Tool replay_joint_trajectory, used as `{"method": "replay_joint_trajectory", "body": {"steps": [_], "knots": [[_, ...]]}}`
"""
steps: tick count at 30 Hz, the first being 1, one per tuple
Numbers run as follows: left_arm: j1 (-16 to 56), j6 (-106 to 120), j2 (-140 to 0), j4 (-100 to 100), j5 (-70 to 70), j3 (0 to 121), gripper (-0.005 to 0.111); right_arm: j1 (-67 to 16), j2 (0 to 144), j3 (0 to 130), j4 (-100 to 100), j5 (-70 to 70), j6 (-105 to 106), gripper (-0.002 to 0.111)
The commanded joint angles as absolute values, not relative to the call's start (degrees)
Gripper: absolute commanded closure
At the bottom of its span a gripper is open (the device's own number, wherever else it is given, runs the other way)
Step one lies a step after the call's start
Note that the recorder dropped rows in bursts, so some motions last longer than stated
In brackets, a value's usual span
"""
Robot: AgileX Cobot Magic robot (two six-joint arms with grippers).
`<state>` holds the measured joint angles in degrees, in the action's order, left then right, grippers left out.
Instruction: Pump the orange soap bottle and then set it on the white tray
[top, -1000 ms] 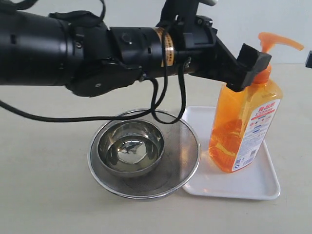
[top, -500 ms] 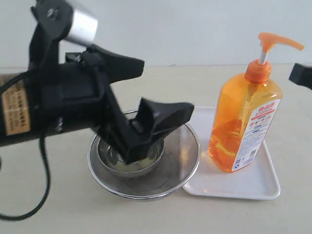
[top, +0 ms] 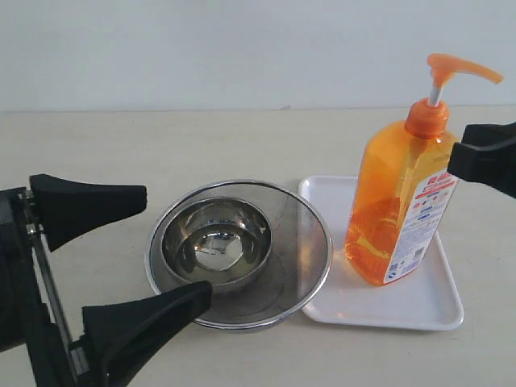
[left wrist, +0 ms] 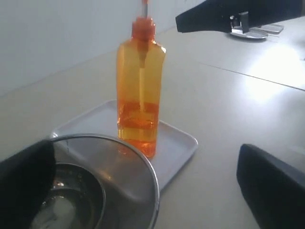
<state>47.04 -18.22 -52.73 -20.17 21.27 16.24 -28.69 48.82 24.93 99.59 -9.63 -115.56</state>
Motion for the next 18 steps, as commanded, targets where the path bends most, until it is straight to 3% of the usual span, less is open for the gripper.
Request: {"method": "replay_joint_trajectory", "body": {"steps": [1,18], "knots": [[46.88,-13.08,-50.30,-14.06,22.71,14.26,0.011,-28.54,48.55,24.66,99.95,-8.60,-115.33,0.108],[46.88,-14.51,-49.67,-14.33,21.14,13.41,0.011,-28.54,48.55,24.66,99.95,-7.14,-115.33,0.108]]}}
